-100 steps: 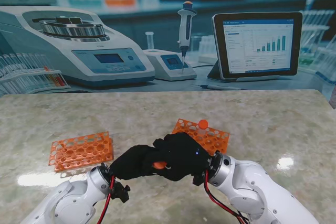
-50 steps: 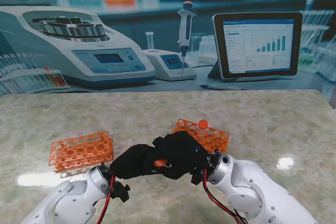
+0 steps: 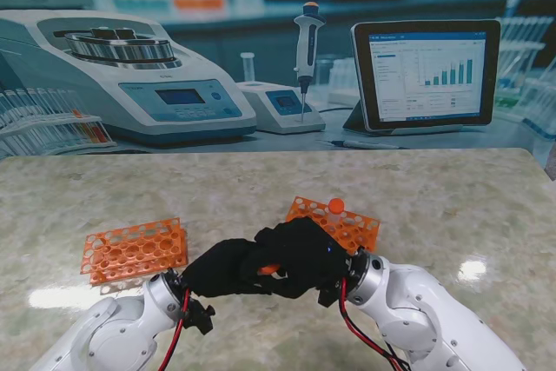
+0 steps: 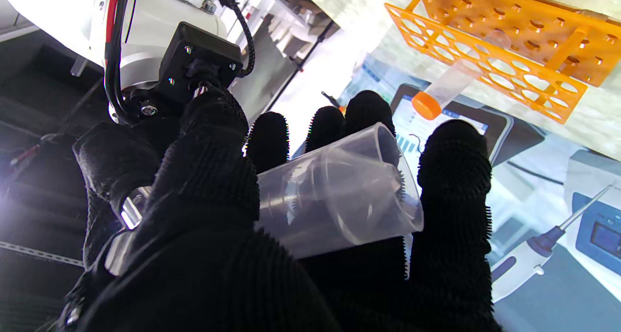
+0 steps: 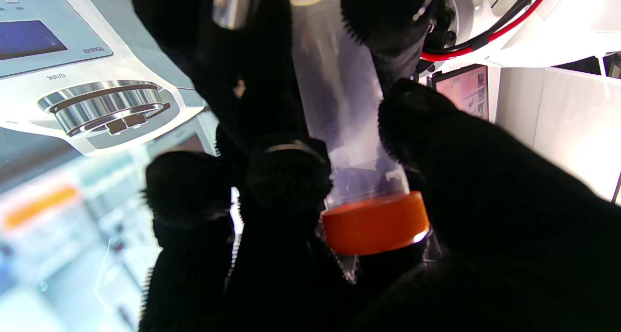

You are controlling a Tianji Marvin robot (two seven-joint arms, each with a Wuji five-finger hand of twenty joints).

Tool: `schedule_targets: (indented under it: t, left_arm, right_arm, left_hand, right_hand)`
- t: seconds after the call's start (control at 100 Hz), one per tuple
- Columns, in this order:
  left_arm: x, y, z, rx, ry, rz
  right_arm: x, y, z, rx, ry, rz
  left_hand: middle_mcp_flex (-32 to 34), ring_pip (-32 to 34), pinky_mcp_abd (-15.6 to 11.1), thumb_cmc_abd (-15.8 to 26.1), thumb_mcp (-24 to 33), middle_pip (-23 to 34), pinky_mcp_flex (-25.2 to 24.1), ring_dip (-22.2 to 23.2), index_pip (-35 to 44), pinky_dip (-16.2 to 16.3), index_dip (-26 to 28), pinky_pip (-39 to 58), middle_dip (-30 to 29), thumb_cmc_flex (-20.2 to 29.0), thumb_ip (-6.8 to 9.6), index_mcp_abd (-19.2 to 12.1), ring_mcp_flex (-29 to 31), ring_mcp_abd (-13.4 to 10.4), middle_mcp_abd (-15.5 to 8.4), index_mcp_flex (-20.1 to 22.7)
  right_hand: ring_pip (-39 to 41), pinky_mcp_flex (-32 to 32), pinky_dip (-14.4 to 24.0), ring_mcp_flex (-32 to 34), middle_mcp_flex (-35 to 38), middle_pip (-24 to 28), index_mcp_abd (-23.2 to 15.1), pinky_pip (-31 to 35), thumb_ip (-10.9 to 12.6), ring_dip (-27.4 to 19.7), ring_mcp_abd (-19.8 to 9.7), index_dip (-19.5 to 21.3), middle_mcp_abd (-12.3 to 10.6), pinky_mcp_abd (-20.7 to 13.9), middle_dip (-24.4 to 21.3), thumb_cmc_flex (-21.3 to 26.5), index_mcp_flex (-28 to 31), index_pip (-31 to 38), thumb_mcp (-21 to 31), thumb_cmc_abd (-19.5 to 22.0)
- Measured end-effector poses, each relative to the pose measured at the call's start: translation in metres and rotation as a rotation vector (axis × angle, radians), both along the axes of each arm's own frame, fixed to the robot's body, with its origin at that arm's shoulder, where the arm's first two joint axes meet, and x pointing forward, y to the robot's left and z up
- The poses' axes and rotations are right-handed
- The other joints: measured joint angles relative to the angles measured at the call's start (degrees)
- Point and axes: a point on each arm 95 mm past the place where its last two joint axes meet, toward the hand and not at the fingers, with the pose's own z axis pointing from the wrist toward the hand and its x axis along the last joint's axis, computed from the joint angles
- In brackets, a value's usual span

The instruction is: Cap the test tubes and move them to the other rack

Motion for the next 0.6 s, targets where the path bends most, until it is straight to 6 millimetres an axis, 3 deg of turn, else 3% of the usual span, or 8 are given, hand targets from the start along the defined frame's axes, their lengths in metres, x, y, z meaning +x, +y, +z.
schedule_targets:
  t: [0.25,0.6]
  left_arm:
    - [-0.002,-0.002,0.003,0.011,0.009,-0.012]
    - [-0.002,-0.004,0.006,0.031,0.017,-0.018]
  right_arm:
    - [-0.006,-0.003,0.001,0.022,-0.014,0.005]
    - [-0.011,-0.005,0.001,0.049,-0.032,0.003]
  left_hand:
    - [-1.03,-9.79,2.62,0.09,-0.15,-3.72,-5.00,-4.95,-2.05,-1.06,-0.13,-6.91,-5.23,-2.59,-0.01,-2.81,-1.82,2.06,0.00,-0.01]
    - [-1.65,-12.69,3.42,0.10,-0.51,-4.51,-7.91,-6.37,-2.14,-1.54,1.62,-10.45,-6.48,-2.81,0.00,-6.33,-3.33,2.77,0.00,-0.93]
  right_hand:
    - [-0.03,0.13,-0.01,1.02,1.27,0.01,0.25,0.12,0.00,-0.05,0.18,0.00,0.00,0.00,-0.68,0.00,0.05,-0.01,0.60,-0.08]
    - [-0.03,0.13,-0.06,1.12,1.66,0.03,1.01,0.54,0.00,-0.09,0.98,0.00,0.71,0.00,-1.16,0.25,0.09,-0.01,1.77,-0.09]
